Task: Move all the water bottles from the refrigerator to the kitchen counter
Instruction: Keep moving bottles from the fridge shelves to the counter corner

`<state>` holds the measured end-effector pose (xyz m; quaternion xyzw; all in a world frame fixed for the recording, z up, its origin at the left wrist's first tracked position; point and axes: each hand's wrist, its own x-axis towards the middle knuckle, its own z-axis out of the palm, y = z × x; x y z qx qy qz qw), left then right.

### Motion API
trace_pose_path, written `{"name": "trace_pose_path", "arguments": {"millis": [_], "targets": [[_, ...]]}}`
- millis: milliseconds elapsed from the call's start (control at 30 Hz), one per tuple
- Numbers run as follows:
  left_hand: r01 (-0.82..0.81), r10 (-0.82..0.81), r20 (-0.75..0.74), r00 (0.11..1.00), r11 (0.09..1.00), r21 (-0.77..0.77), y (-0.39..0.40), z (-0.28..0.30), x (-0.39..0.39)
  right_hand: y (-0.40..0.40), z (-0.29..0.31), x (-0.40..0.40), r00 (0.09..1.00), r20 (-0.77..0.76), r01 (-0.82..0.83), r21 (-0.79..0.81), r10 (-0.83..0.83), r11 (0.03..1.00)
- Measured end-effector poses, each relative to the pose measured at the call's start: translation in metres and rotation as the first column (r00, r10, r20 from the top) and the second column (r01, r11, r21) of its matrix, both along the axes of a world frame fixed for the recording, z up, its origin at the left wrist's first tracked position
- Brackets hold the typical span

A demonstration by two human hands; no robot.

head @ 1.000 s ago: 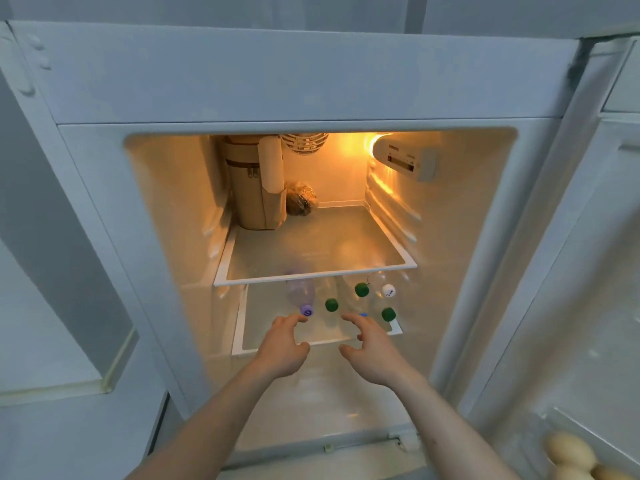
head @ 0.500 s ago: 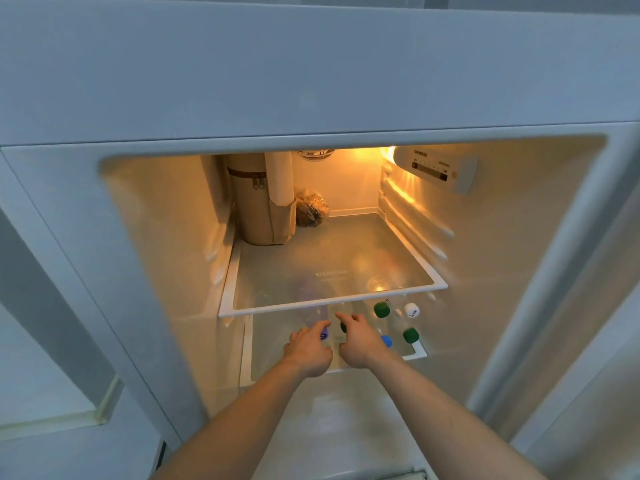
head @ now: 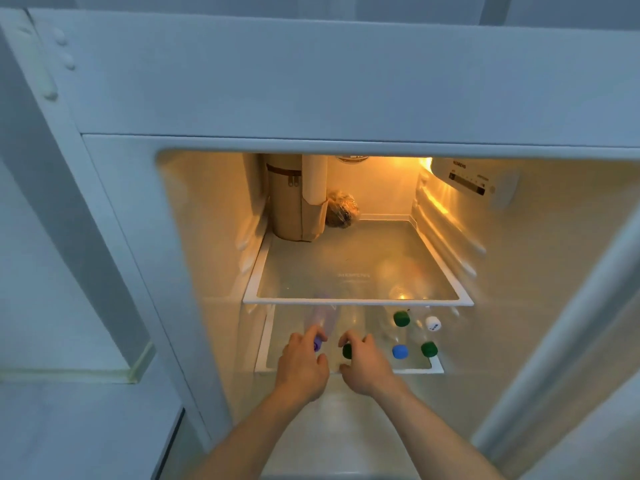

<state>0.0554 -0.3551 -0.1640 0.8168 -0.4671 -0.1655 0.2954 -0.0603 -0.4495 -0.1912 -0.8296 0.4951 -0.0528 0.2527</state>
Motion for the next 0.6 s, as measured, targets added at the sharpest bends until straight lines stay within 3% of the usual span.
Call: {"name": "trace_pose_path", "arguments": {"millis": [300,467,600], "targets": [[-0.148,0.170,0.067,0.983,0.954,-0.262,0.080,0.038,-0.027,0.066,-0.006,-0.032,0.918,0.376,0.186,-0.122,-0.128,0.975],[-0.248,0.281,0.063,0.958,0.915,-0.319,0.128,0.061,-0.051,0.093,0.025,-0.052,0.759,0.629,0.263,-0.057,-0.170,0.963],[-0.304,0.330,0.034,0.943,0.901,-0.309,0.176,0.071,-0.079,0.102,0.059,-0.067,0.695,0.706,0.251,-0.063,-0.135,0.966]]}}
